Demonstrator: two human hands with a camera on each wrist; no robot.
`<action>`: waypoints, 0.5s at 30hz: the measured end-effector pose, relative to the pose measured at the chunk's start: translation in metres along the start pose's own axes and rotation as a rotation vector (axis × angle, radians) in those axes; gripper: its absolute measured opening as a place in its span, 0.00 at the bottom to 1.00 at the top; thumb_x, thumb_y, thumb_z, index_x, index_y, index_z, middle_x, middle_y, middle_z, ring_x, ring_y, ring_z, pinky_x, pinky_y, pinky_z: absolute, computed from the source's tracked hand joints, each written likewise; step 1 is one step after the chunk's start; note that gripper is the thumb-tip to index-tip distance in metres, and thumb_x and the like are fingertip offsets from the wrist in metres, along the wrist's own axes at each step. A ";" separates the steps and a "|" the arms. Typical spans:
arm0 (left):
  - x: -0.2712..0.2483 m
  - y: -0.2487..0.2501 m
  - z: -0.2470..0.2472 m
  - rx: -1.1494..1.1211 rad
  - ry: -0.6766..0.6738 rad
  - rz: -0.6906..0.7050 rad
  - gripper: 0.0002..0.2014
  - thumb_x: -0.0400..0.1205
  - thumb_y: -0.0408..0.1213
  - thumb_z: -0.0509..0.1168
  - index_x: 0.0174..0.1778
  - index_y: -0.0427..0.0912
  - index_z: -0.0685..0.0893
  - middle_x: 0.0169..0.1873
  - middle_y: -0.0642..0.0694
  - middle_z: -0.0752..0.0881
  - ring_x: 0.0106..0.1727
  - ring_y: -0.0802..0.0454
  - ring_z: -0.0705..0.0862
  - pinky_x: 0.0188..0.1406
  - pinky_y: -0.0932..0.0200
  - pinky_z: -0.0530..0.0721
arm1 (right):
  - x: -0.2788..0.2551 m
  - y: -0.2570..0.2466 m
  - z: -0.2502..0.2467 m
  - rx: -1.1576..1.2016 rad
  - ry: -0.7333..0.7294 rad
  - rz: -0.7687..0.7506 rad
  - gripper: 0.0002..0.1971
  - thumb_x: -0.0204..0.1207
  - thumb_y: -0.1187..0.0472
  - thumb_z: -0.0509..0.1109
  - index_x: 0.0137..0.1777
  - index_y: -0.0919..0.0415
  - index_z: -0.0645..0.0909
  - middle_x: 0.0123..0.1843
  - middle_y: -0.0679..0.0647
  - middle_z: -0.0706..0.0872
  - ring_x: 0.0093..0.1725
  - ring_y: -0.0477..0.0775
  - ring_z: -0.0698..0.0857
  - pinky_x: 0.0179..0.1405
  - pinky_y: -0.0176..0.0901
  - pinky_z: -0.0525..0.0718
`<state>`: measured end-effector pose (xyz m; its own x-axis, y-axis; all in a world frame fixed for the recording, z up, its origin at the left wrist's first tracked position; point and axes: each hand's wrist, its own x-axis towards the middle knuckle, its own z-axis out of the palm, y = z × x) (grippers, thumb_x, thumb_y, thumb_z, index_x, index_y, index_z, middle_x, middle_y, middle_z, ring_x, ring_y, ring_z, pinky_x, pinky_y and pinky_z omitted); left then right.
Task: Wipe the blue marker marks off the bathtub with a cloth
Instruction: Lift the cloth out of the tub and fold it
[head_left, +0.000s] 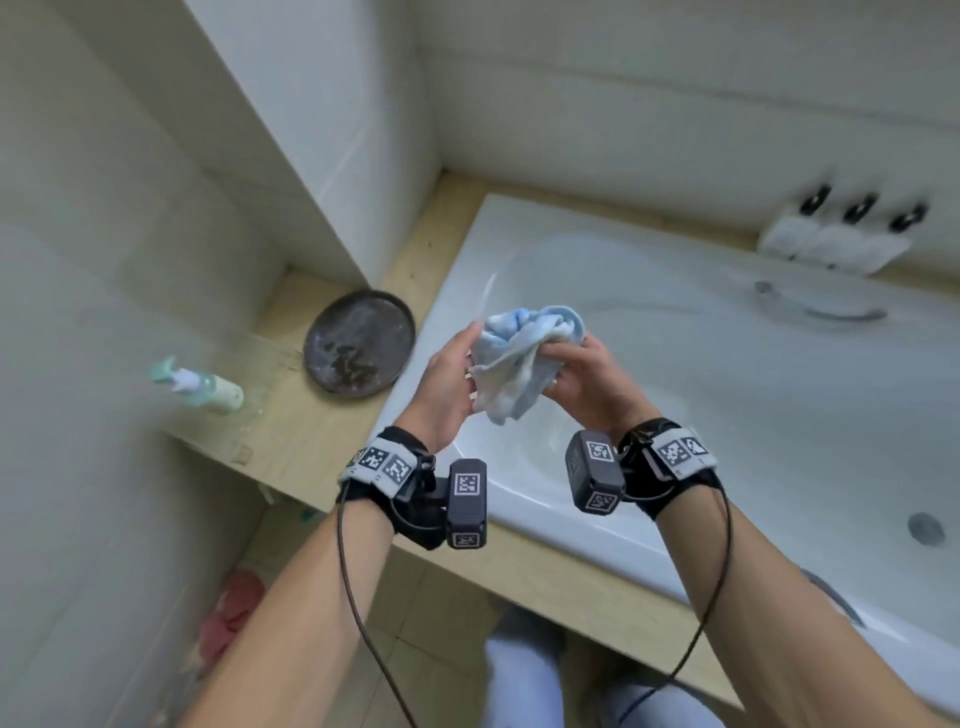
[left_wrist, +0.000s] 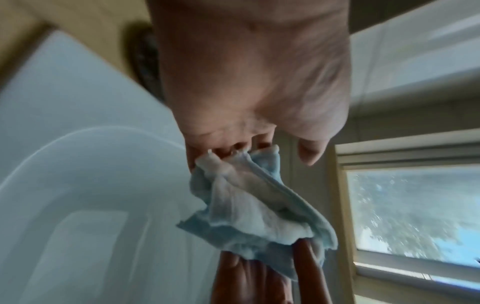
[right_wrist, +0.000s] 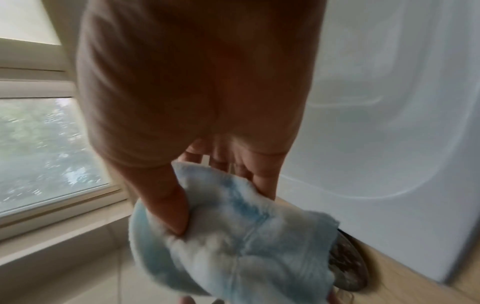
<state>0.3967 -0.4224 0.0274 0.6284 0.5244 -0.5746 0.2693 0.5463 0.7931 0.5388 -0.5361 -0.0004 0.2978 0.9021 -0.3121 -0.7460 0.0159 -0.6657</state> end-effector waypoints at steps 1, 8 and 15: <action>-0.015 0.016 0.006 0.030 0.006 0.053 0.20 0.85 0.57 0.62 0.67 0.51 0.85 0.61 0.43 0.88 0.60 0.41 0.86 0.59 0.41 0.84 | -0.008 -0.014 0.013 -0.018 0.034 -0.017 0.19 0.80 0.73 0.66 0.71 0.67 0.77 0.64 0.68 0.85 0.63 0.65 0.86 0.57 0.55 0.88; -0.103 0.102 0.015 0.544 0.041 0.516 0.25 0.73 0.44 0.80 0.66 0.54 0.84 0.61 0.55 0.86 0.59 0.61 0.86 0.54 0.70 0.85 | -0.048 -0.076 0.106 -0.408 0.318 -0.073 0.17 0.73 0.75 0.73 0.61 0.65 0.84 0.52 0.59 0.91 0.49 0.58 0.91 0.38 0.45 0.89; -0.116 0.121 -0.047 1.123 0.042 0.784 0.34 0.68 0.37 0.80 0.72 0.49 0.79 0.67 0.54 0.82 0.63 0.58 0.82 0.65 0.57 0.83 | -0.034 -0.050 0.174 -0.248 0.350 0.056 0.14 0.76 0.76 0.71 0.59 0.64 0.85 0.52 0.57 0.88 0.45 0.51 0.91 0.45 0.41 0.90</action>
<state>0.3218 -0.3861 0.1809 0.8717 0.4782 0.1073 0.3106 -0.7084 0.6339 0.4626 -0.4921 0.1616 0.4765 0.6976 -0.5350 -0.6138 -0.1717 -0.7706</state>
